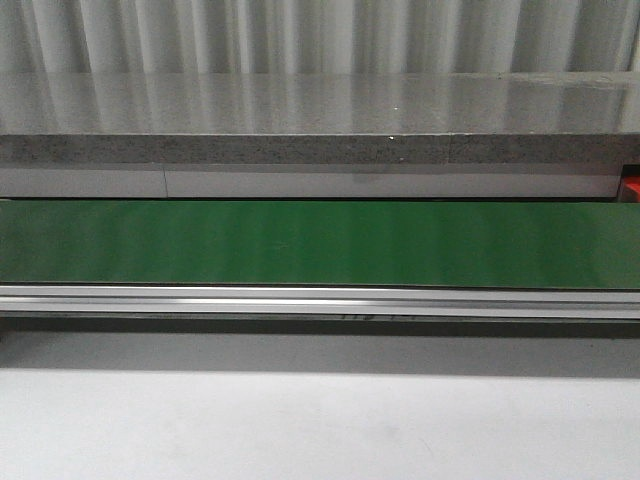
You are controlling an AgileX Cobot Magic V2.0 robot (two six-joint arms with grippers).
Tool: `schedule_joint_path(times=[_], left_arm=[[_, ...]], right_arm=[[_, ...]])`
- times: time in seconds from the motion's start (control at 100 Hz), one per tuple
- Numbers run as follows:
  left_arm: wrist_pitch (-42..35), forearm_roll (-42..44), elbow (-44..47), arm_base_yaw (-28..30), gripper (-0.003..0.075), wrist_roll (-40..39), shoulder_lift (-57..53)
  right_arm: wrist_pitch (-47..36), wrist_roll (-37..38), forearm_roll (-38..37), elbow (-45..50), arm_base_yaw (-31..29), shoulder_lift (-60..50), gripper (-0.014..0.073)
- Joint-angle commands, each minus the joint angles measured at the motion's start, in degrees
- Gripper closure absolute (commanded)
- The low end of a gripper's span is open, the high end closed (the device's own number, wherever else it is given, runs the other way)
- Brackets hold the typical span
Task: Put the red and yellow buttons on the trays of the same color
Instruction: 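Move the left gripper down over a red button on the white surface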
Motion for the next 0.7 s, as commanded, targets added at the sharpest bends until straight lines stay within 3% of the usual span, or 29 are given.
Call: schedule_joint_path(times=[0.0,0.23,0.49,0.69], left_arm=[[0.34,-0.79,-2.00,-0.52,0.0741,1.90,-7.31],[4.82,-9.92,-2.39,-5.61,0.0741,14.52,-15.30],[4.25,-9.92,-2.15,-11.13,0.0741,15.72,-13.40],[3.98,-9.92,-2.15,-11.57,0.0741,15.72,-8.64]], right_arm=[[-4.10,-0.53,0.30,-1.43,0.00,0.13,0.0661],[-4.10,-0.53,0.30,-1.43,0.00,0.13,0.0661],[-4.10,-0.53,0.30,-1.43,0.00,0.13,0.0661],[-4.10,-0.53,0.30,-1.43,0.00,0.13,0.0661]])
